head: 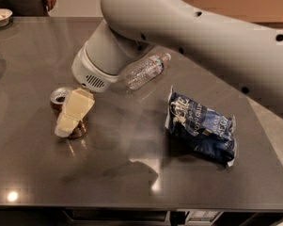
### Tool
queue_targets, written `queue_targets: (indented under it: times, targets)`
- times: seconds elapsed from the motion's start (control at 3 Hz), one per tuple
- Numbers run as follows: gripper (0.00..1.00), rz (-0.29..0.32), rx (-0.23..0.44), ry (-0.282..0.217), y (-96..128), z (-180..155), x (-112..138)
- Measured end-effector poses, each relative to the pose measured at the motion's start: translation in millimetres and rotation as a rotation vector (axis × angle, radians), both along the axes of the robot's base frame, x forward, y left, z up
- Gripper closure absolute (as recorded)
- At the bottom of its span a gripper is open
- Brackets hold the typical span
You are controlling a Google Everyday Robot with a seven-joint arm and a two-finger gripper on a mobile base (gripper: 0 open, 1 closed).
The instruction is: Pick orange can
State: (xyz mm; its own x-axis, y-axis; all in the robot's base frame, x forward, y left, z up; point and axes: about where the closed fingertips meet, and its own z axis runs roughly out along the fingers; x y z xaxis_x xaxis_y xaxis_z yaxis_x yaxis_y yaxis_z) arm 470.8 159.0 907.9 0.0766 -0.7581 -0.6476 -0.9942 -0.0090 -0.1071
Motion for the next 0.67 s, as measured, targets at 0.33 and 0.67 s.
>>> queue_targets:
  times: [0.33, 0.67]
  targets:
    - [0.2, 0.02, -0.006, 0.003, 7.4, -3.8, -1.7]
    - [0.43, 0.032, -0.01, 0.006, 10.4, -6.2, -1.8]
